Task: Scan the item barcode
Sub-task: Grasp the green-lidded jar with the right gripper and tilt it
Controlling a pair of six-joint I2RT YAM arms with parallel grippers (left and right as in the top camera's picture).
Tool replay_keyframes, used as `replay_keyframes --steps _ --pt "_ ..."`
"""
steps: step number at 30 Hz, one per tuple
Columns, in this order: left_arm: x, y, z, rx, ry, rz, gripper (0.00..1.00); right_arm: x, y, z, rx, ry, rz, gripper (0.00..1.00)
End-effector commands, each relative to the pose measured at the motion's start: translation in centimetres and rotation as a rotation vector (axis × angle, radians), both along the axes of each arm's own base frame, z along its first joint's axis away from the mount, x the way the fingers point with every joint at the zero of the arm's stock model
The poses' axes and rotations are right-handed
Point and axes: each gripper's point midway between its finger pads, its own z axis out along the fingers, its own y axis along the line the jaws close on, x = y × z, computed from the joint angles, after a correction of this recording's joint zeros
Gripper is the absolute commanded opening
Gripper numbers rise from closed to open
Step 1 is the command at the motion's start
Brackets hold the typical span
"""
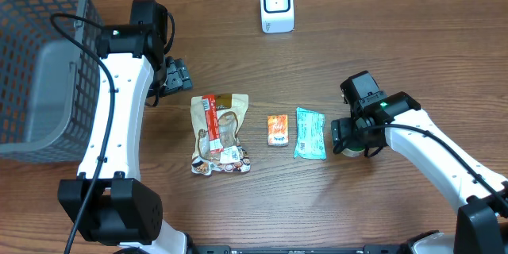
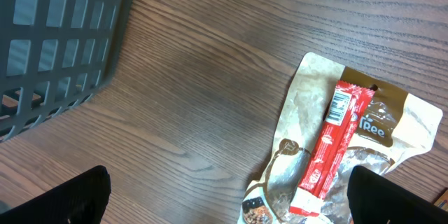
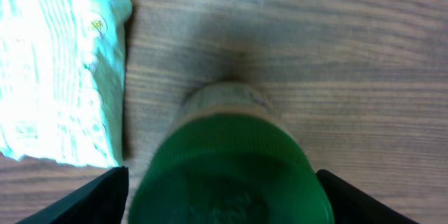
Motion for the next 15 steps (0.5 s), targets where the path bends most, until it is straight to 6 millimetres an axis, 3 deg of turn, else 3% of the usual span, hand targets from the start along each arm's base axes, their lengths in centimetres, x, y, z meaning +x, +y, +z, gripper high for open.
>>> replay_keyframes --steps 1,7,15 --pt "0.4 0.0 0.6 0.004 -0.024 0.017 1.0 0.5 -0.1 -0.1 -0.012 -0.025 -0.007 0.89" --pt "0.4 0.0 0.6 0.004 -0.024 0.017 1.0 0.5 -0.2 -0.3 -0.015 -0.027 -0.008 1.0" --pt "0.4 0.0 0.6 0.004 -0.024 0.017 1.0 0.4 -0.3 -1.5 -0.012 -0.041 -0.009 1.0"
